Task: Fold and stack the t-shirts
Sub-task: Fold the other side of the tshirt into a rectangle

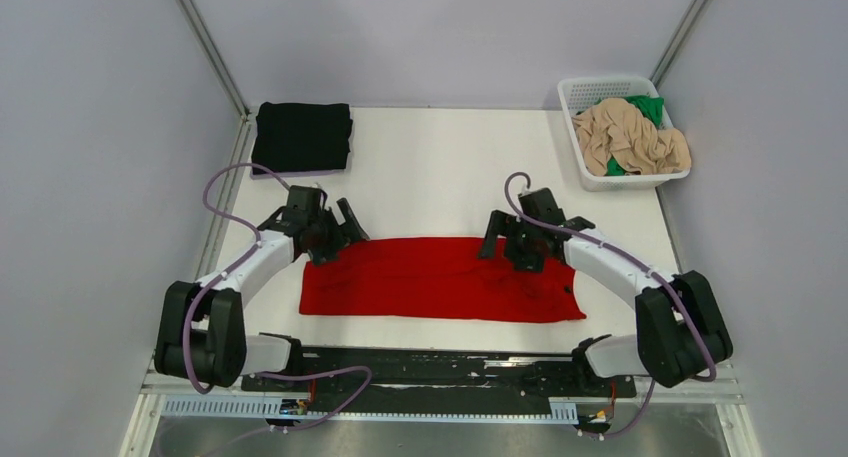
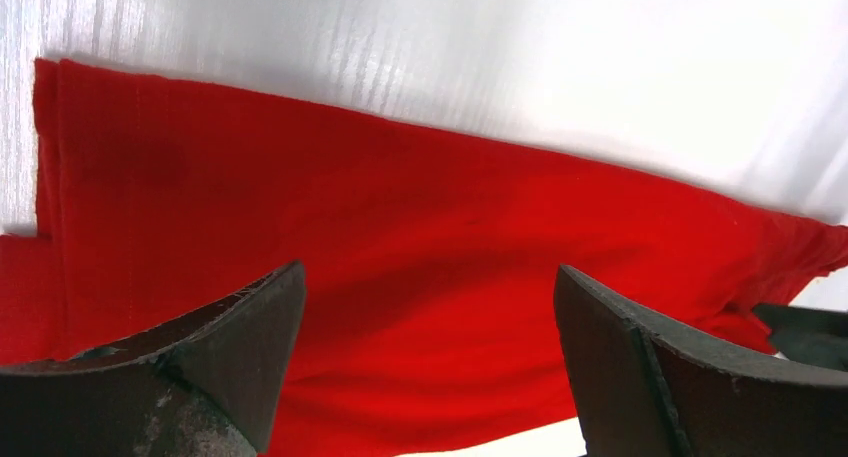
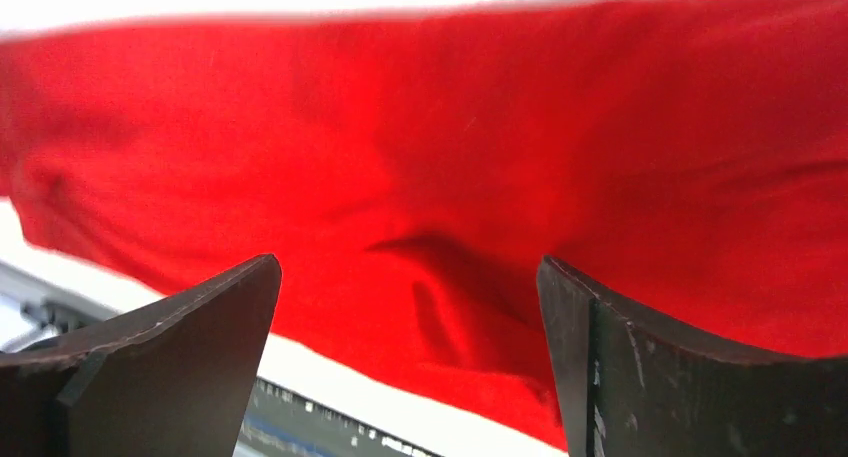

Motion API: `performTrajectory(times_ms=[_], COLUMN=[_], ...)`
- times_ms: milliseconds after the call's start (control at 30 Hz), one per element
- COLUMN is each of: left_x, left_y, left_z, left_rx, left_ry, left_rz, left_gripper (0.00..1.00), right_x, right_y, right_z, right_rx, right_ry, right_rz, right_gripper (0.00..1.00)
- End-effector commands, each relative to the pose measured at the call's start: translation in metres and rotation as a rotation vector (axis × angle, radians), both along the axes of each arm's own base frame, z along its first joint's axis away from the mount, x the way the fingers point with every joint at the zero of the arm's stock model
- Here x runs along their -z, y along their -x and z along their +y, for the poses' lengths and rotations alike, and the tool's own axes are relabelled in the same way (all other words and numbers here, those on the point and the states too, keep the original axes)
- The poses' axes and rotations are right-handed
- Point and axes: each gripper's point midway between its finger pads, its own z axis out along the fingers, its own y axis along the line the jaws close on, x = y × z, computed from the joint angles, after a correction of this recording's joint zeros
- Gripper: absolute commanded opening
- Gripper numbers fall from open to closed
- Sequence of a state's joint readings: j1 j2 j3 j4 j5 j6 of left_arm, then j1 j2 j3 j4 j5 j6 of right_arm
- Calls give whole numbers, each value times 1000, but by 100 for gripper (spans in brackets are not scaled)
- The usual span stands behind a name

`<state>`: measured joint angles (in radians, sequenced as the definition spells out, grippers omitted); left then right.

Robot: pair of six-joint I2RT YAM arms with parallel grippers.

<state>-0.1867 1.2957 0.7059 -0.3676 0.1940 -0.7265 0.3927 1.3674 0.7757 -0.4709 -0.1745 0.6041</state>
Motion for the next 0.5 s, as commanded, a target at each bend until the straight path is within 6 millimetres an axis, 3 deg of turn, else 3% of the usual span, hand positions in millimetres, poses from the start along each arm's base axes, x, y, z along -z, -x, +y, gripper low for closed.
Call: performTrajectory(times_ms=[0, 100, 200, 333, 467], left_x=[1, -2, -9, -21, -33], left_y=[-7, -12, -23, -36, -37], left_z=[0, 2, 2, -7, -34], left_rx=[15, 17, 23, 66, 194], left_ry=[-11, -31, -39, -13, 63], left_rz=[-32, -38, -59, -85, -111], left_gripper=[100, 100, 100, 100, 100], right_x=[-14, -19, -26, -29, -20], right_y=[44, 86, 106, 90, 77], right_z=[40, 48, 44, 24, 0], right_rx=[-211, -280, -298, -180, 48], right_ry=[-149, -198, -222, -127, -139], right_rz=[21, 88, 108, 40, 103], right_gripper=[100, 100, 100, 100, 100])
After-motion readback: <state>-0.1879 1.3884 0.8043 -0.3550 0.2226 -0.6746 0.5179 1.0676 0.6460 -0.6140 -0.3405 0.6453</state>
